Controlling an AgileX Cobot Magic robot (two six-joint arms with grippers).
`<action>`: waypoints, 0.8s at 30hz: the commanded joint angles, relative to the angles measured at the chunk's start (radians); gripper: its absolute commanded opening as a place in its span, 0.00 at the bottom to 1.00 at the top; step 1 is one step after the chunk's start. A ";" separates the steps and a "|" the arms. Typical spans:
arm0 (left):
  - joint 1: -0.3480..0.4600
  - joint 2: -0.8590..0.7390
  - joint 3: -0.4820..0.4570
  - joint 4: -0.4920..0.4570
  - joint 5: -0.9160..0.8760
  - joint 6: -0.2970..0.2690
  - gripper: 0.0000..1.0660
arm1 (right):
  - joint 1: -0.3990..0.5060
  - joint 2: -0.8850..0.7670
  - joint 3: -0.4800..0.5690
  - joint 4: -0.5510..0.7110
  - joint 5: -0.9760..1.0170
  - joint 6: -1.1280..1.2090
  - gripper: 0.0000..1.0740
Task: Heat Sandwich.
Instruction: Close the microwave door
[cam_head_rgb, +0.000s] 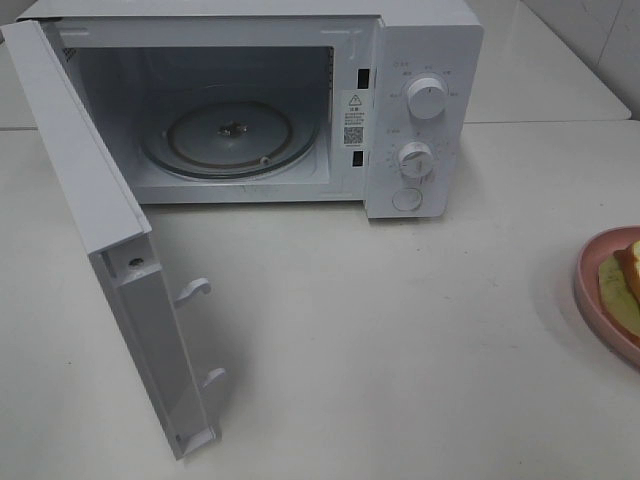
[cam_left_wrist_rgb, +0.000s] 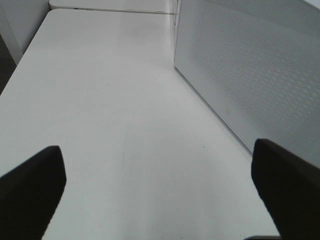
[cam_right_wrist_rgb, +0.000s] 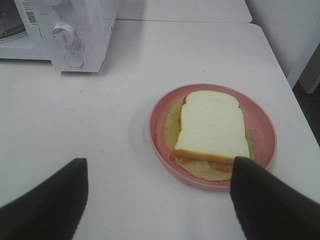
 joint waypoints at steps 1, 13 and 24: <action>0.002 -0.005 0.002 -0.003 0.001 0.002 0.90 | -0.007 -0.028 0.001 -0.001 -0.004 -0.011 0.71; 0.002 -0.005 0.002 -0.003 0.000 0.001 0.90 | -0.007 -0.028 0.001 -0.001 -0.004 -0.011 0.70; 0.002 0.142 -0.051 -0.017 -0.115 0.000 0.73 | -0.007 -0.028 0.001 -0.001 -0.004 -0.011 0.70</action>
